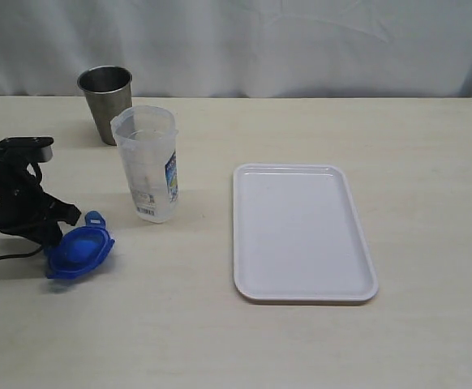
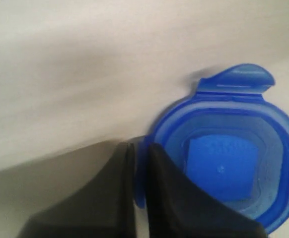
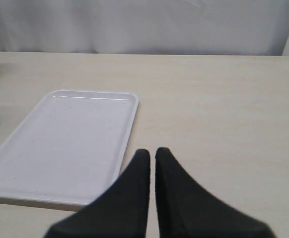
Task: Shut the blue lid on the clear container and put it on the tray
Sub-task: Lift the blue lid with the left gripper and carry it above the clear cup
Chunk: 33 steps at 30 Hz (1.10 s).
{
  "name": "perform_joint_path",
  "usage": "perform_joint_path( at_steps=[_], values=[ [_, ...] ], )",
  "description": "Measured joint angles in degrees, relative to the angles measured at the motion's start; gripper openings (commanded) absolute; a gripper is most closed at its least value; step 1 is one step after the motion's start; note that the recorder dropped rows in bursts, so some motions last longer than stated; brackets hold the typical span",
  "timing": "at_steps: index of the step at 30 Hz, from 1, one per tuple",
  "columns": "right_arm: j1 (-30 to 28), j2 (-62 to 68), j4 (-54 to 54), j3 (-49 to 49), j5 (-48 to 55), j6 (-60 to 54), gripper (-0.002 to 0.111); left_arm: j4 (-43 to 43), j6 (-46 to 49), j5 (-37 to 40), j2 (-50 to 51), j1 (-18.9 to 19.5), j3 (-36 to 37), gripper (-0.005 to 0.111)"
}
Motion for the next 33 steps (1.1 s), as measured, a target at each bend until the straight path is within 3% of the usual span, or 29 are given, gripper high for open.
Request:
perform_joint_path(
  at_steps=[3,21,33],
  values=[
    [0.0,0.0,0.0,0.0,0.0,0.0,0.004,0.0,0.0,1.97,0.0,0.0,-0.75,0.0],
    [0.0,0.0,0.0,0.0,0.0,0.0,0.004,2.99,5.84,3.22,-15.43,0.0,-1.88,0.0],
    [0.0,0.0,0.0,0.0,0.0,0.0,0.004,3.01,8.8,-7.5,-28.47,0.0,-1.88,0.0]
  ],
)
